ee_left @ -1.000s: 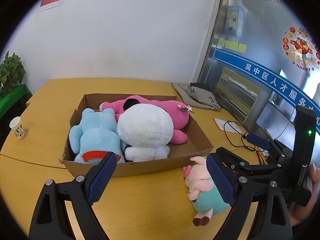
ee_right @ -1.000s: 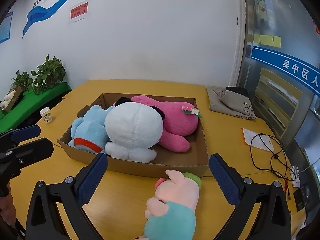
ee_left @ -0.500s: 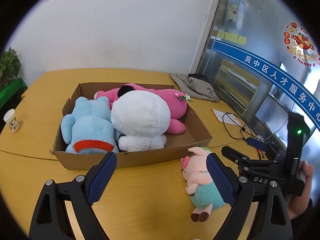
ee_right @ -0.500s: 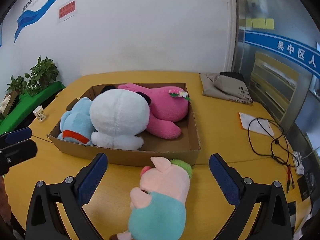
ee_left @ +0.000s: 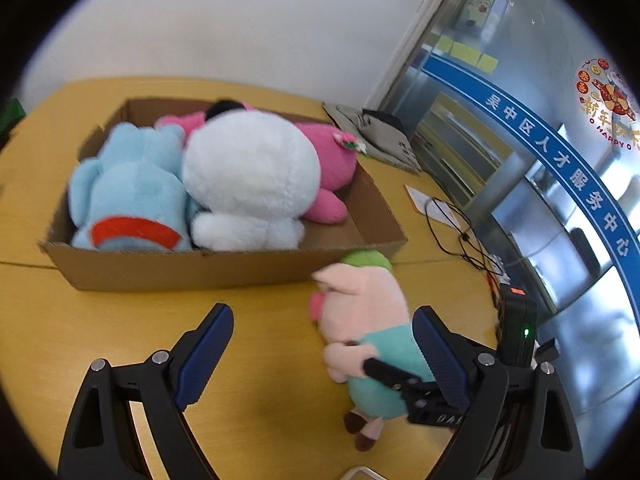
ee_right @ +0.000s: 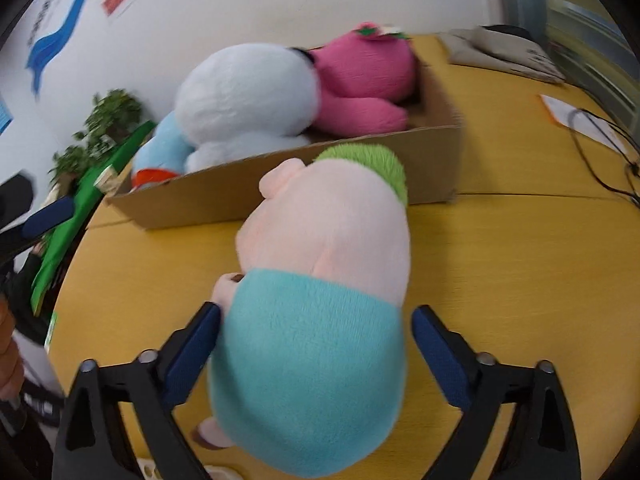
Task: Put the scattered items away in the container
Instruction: 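Close both grippers on the pig plush's teal body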
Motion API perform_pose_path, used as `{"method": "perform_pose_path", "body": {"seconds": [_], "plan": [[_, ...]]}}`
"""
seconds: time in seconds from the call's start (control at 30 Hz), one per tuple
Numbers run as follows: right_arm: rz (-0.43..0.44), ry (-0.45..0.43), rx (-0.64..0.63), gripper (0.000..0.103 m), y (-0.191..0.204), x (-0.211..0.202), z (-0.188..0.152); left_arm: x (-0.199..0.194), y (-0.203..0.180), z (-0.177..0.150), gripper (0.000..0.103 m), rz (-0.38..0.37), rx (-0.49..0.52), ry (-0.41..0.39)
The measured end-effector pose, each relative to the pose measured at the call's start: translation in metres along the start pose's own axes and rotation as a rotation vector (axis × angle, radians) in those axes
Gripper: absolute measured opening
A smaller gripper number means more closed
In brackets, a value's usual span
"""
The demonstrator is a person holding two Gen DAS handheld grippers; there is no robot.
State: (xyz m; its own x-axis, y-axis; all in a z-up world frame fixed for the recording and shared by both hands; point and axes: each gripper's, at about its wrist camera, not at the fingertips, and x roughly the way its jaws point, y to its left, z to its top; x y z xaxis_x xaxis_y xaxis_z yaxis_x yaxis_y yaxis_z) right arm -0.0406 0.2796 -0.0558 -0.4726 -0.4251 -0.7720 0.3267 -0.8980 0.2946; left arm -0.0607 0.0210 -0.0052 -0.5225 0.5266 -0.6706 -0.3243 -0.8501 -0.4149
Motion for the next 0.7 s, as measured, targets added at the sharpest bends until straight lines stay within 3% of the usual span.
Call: {"method": "perform_pose_path", "body": {"seconds": [0.33,0.47,0.57,0.7], "plan": [[-0.028,-0.056,-0.243,0.083,0.047,-0.007,-0.031,0.080,-0.012,-0.022,0.092,-0.180,-0.020,0.164],[-0.034,-0.072,-0.281,0.080,0.056,-0.009,-0.039,0.088,-0.018,-0.023,0.090,-0.154,0.017,0.162],[-0.018,-0.080,-0.263,0.078,0.050,-0.013,-0.041,0.085,-0.013,-0.020,0.057,-0.118,-0.002,0.165],[-0.021,-0.089,-0.287,0.072,0.051,-0.018,-0.041,0.079,-0.005,-0.017,0.053,-0.130,-0.031,0.179]]}}
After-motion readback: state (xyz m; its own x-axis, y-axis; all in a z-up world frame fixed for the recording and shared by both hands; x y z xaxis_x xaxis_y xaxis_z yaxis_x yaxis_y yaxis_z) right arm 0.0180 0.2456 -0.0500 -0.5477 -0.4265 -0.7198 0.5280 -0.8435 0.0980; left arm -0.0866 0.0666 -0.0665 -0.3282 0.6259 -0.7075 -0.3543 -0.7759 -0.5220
